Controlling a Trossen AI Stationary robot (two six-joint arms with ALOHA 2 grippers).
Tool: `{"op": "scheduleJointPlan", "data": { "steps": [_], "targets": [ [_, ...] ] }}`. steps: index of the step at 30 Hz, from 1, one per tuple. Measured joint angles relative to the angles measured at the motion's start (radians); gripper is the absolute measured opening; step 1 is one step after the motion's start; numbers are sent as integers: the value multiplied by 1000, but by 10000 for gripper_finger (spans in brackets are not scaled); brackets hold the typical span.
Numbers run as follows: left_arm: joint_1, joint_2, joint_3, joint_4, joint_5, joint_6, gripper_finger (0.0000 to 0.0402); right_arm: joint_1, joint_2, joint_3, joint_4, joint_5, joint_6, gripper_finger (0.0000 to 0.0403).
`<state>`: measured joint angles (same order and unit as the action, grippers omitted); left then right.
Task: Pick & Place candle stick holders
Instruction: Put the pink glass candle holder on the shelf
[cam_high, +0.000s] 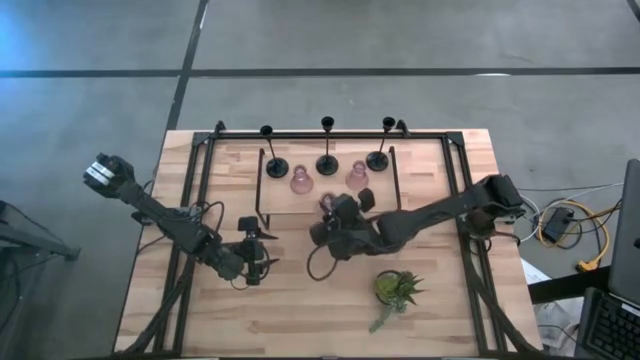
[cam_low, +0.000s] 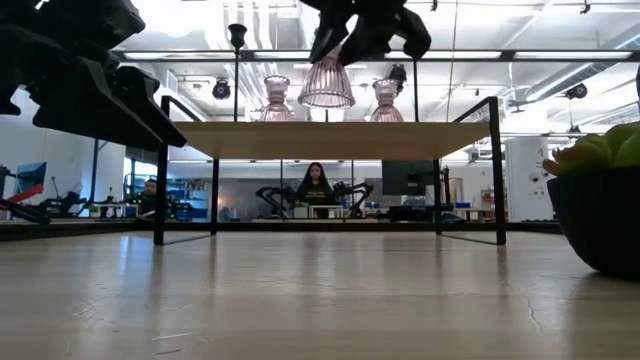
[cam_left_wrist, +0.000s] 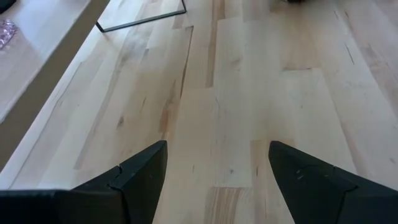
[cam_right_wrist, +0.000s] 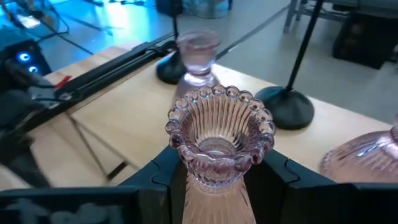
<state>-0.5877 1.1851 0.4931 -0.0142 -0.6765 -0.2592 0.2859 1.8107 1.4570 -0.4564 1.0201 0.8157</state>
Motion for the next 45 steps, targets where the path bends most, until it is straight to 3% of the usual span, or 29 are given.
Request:
{"op": "scheduleJointPlan", "data": {
  "steps": [17, 30, 38, 45],
  "targets": [
    [1, 0, 0, -1, -3, 2, 284, -117, 0, -22, -42, -70, -30, 118],
    [1, 0, -1, -1, -2, 2, 284, -126, -3, -51, -19, -71, -3, 118],
    [1, 0, -1, -1, -2, 2, 284, -127, -2, -53, -1, -75, -40, 152],
    [1, 0, -2, -1, 1, 2, 284, -127, -1, -54, 19, -78, -78, 151]
  ]
}}
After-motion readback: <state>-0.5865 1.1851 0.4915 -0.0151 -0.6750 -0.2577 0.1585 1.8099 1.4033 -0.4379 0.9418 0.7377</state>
